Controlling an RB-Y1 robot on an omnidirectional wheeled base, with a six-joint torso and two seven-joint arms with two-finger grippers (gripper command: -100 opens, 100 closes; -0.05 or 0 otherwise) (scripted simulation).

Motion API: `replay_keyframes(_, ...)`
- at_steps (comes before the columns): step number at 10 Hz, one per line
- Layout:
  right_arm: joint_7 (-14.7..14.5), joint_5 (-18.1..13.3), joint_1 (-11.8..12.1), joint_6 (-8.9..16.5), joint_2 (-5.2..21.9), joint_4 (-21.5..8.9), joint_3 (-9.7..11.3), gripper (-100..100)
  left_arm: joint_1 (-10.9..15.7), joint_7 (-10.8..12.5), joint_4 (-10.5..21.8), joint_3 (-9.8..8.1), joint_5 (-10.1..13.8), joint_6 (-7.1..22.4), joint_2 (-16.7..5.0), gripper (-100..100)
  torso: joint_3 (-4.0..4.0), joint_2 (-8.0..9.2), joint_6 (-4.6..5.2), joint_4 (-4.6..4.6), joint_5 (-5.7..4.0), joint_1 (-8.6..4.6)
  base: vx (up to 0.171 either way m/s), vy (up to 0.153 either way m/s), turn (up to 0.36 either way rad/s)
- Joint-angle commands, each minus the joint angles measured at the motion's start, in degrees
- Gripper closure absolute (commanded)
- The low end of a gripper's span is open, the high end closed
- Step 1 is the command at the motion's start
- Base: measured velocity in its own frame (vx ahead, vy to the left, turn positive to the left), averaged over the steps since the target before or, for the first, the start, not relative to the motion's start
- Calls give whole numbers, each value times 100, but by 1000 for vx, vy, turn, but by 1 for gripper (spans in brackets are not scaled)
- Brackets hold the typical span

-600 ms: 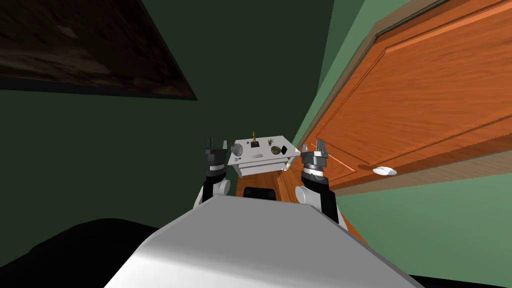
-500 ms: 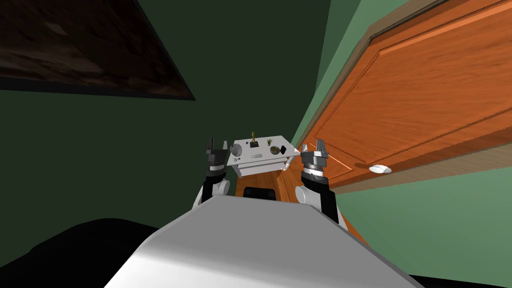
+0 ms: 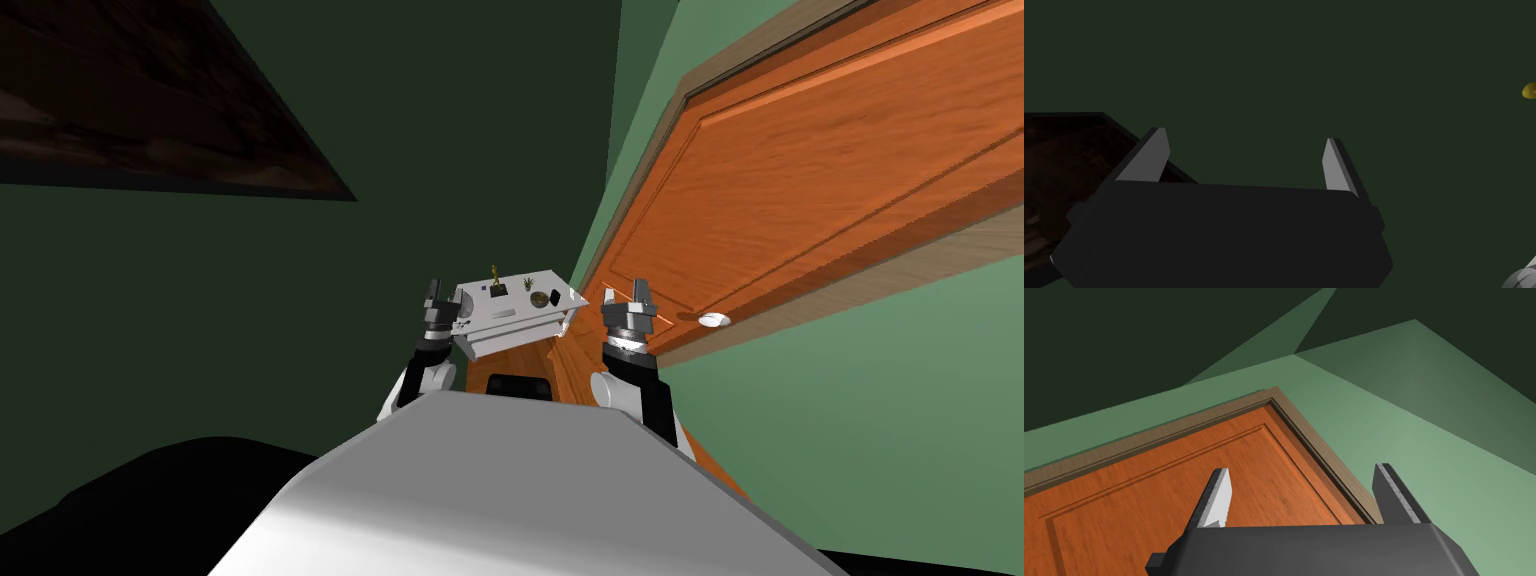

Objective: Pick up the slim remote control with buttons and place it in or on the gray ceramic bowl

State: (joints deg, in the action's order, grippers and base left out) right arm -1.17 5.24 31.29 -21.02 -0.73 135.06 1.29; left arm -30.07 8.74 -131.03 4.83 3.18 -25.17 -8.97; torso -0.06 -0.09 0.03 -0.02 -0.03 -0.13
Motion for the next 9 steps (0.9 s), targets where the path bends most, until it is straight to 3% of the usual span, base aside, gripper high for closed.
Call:
replay_keyframes(1, 0, 0, 0, 0, 0, 0, 0, 0, -19, 27, 69, 44, 237, 274, -227, -100, 0, 0, 0, 0, 0, 0, 31, -43, -310)
replay_keyframes(2, 0, 0, 0, 0, 0, 0, 0, 0, -28, 53, 133, 63, 404, 404, -377, -100, -1, -2, 0, 0, 0, -2, 42, -43, -233)
replay_keyframes(3, 0, 0, 1, 0, 0, 0, 0, 0, -28, 53, 133, 63, 404, 448, -377, -100, -3, -5, -2, -1, -1, -3, 35, -25, -80)
replay_keyframes(8, 0, 0, 1, 0, 0, 0, 0, 0, -115, 246, 543, 127, 1331, 1391, -1150, -100, -8, -14, -2, -3, 0, 0, 57, -36, -330)
replay_keyframes(9, 0, 0, 1, 0, 0, 0, -1, 0, -115, 246, 543, 127, 1383, 1469, -1150, -100, -10, -18, -2, -4, 0, -2, 54, -23, -133)
